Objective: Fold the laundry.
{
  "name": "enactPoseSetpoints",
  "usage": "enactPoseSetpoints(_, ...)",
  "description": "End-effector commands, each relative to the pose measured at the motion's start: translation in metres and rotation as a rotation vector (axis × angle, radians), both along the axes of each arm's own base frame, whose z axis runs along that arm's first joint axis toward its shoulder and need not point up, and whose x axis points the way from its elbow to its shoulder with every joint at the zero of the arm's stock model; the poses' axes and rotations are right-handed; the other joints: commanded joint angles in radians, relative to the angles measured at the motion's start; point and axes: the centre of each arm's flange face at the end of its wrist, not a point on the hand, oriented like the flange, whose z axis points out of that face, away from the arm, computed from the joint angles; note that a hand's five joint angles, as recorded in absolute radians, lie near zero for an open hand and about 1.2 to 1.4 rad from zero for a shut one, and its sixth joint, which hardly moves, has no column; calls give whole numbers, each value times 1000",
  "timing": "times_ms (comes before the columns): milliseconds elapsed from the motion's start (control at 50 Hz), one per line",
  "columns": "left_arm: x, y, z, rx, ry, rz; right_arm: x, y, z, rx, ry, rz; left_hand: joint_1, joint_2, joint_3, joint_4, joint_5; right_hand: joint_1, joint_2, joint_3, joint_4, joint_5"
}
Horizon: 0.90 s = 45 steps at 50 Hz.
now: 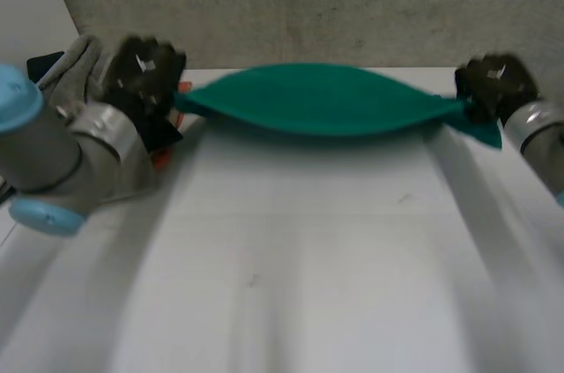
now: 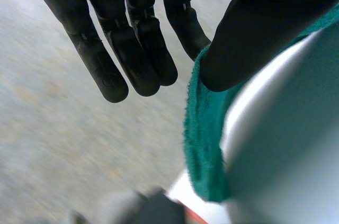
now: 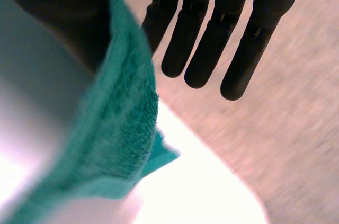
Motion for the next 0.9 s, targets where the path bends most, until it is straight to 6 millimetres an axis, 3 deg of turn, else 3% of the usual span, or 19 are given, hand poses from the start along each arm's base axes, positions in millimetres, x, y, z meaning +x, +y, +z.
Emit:
enactPoseSetpoints(20, 4, 4, -36, 71, -49, 15, -11, 1, -48, 184, 15, -64, 237, 197, 202, 193, 216, -182, -201, -205, -207, -208)
enactPoseSetpoints(80, 7, 5, -40, 89, -55, 26, -19, -1, -56, 234, 18, -117, 237, 197, 202, 193, 216, -279, -298, -302, -304, -305)
enactPoseSetpoints(140, 10, 7, -43, 120, -70, 33, -26, 0, -60, 271, 23, -157, 237, 197, 202, 193, 216, -210, -228, -233, -235, -236)
enactPoseSetpoints(160, 11, 8, -45, 130, -76, 36, -27, 0, -60, 275, 26, -163, 237, 197, 202, 193, 216, -90, -108, -113, -115, -116)
enactPoseSetpoints(180, 13, 12, -47, 151, -89, 36, -30, 0, -61, 281, 27, -169, 237, 197, 202, 193, 216, 263, 244, 240, 238, 237)
enactPoseSetpoints(200, 14, 13, -46, 159, -96, 37, -31, -1, -60, 282, 28, -170, 237, 197, 202, 193, 216, 380, 362, 357, 355, 354)
enactPoseSetpoints(440, 31, 52, -50, 316, -181, 32, -52, 27, -41, 322, 109, -136, 237, 197, 202, 193, 216, 381, 363, 358, 356, 355)
enactPoseSetpoints(520, 39, 74, -50, 383, -248, 23, -61, 54, -39, 403, 258, -115, 237, 197, 202, 193, 216, 381, 363, 358, 356, 355)
enactPoseSetpoints(600, 48, 112, -45, 509, -341, -1, -74, 97, -32, 550, 441, -63, 237, 197, 202, 193, 216, 381, 363, 358, 356, 355)
enactPoseSetpoints(620, 52, 129, -43, 577, -383, -18, -80, 113, -29, 611, 506, -32, 237, 197, 202, 193, 216, 381, 363, 358, 356, 355)
enactPoseSetpoints(700, 59, 166, -40, 743, -475, -68, -93, 139, -22, 680, 634, 52, 237, 197, 202, 193, 216, 381, 363, 358, 356, 355)
enactPoseSetpoints(740, 59, 175, -39, 781, -503, -93, -96, 140, -20, 657, 666, 64, 237, 197, 202, 193, 216, 381, 363, 358, 356, 355)
enactPoseSetpoints(820, 51, 166, -37, 708, -538, -121, -94, 129, -18, 602, 656, 46, 237, 197, 202, 193, 216, 381, 363, 358, 356, 355)
enactPoseSetpoints(900, 36, 129, -34, 555, -521, -90, -83, 105, -24, 522, 603, 29, 237, 197, 202, 193, 216, 381, 363, 358, 356, 355)
